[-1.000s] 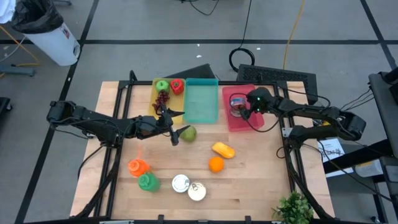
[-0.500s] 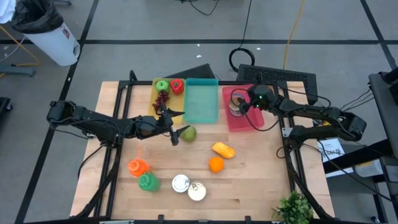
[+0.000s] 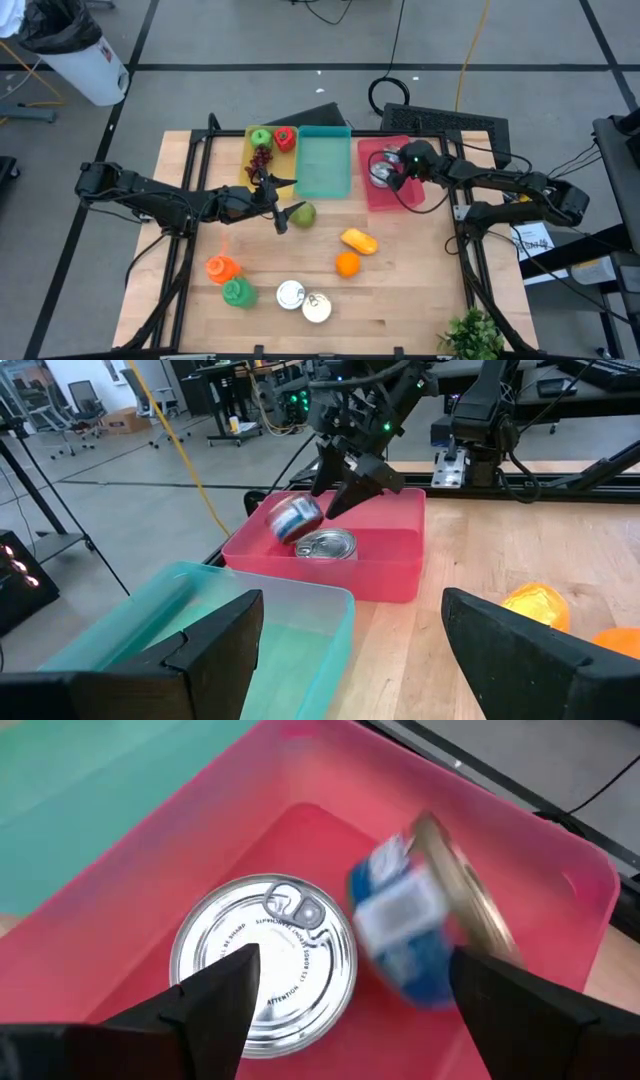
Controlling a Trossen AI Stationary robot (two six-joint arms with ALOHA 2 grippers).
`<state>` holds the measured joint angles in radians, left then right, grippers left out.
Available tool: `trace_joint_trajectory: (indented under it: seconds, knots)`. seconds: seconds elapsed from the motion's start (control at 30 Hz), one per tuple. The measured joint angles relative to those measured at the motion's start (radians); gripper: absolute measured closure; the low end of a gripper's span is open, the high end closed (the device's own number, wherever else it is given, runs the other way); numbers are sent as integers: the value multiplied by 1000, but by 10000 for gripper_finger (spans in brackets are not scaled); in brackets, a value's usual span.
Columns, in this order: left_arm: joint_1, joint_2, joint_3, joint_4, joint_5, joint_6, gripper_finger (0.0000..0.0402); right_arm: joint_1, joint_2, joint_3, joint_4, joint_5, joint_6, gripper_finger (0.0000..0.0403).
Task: Pick & Place Food Item
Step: Put the yellow mango into the yellow bin
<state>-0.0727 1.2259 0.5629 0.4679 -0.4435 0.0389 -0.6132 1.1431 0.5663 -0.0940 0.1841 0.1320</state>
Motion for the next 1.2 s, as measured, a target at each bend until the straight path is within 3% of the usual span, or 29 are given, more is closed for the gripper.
trace_joint_trajectory:
  seconds: [0.2,0.37,0.47,0.57,0.7,0.8,0.9,1.07,1.2]
  knots:
    - [0,0,0,0,0,-1,92,0,0,0,18,6,-21,97]
    - [0,0,0,0,0,-4,91,-1,14,0,18,85,-48,97]
    - [0,0,0,0,0,-4,91,0,32,0,18,66,-29,97]
    - [0,0,0,0,0,-4,91,22,41,0,18,-25,12,97]
    - [0,0,0,0,0,-4,91,77,41,0,67,-223,46,97]
    - [0,0,0,1,0,-25,91,153,41,0,142,-365,78,97]
    - [0,0,0,1,0,-64,91,262,41,0,239,-427,91,97]
    - [1,0,0,1,-2,-98,91,474,41,0,340,-398,67,97]
    - [1,0,0,1,-2,-98,92,643,78,-9,334,-187,66,97]
